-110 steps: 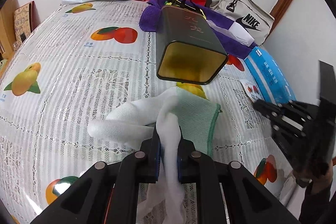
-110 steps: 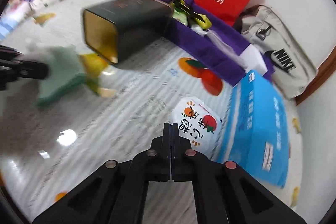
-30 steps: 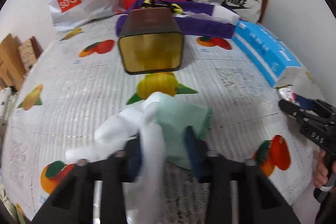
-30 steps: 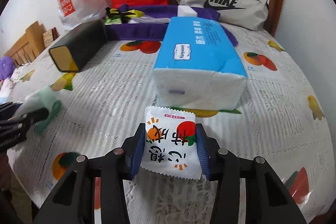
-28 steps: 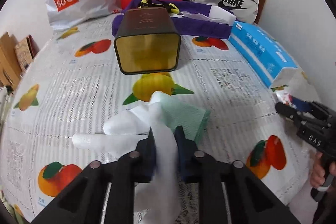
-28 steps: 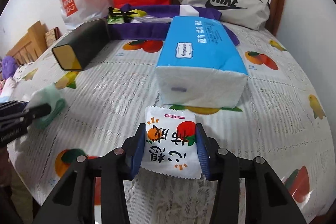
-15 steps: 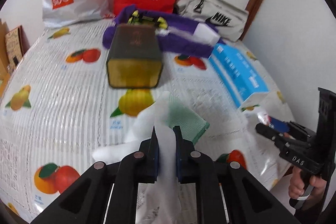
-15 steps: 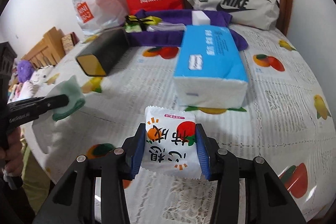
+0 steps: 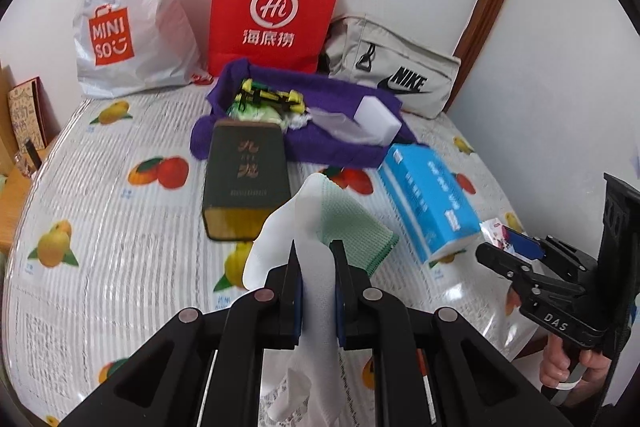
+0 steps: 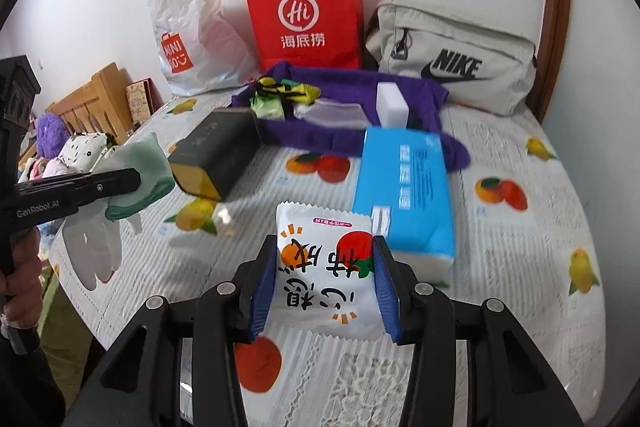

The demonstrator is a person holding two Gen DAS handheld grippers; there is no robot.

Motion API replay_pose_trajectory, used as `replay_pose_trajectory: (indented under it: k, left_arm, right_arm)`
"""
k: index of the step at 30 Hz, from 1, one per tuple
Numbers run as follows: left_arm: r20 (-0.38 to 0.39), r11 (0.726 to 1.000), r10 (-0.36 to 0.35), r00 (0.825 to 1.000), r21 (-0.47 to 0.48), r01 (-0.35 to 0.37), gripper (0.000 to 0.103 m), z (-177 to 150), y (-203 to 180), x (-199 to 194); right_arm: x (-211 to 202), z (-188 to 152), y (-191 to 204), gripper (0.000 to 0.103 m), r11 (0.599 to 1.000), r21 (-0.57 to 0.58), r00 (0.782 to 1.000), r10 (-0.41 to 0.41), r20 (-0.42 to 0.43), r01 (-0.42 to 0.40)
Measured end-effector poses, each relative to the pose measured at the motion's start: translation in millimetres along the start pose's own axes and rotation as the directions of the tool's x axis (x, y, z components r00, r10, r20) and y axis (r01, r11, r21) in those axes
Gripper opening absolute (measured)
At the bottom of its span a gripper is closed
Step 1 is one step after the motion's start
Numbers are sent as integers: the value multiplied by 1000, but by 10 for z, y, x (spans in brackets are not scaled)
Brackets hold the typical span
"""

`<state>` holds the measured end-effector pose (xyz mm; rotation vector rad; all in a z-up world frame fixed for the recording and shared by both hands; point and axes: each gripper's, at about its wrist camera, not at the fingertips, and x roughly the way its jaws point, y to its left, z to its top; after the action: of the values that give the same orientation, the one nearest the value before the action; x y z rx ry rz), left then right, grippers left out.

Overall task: Organize soft objects
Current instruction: 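Carry the glove and sachet over the purple towel with both tools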

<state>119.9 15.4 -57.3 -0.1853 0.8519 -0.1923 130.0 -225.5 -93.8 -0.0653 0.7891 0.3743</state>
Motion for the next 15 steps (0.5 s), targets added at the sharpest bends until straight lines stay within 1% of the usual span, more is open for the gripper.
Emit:
replay_pose_trajectory:
  k: [9,15]
  left_arm:
    - [8,1000,22,1000,18,-22,12,355,-42,58]
    - [7,999,39,999,17,-39,12,599,-2,172]
  right_arm:
    - [21,379,-34,45,1000,-3,999,0,32,0]
    - [99,633,-119,45,1000,6,999,-3,51,3]
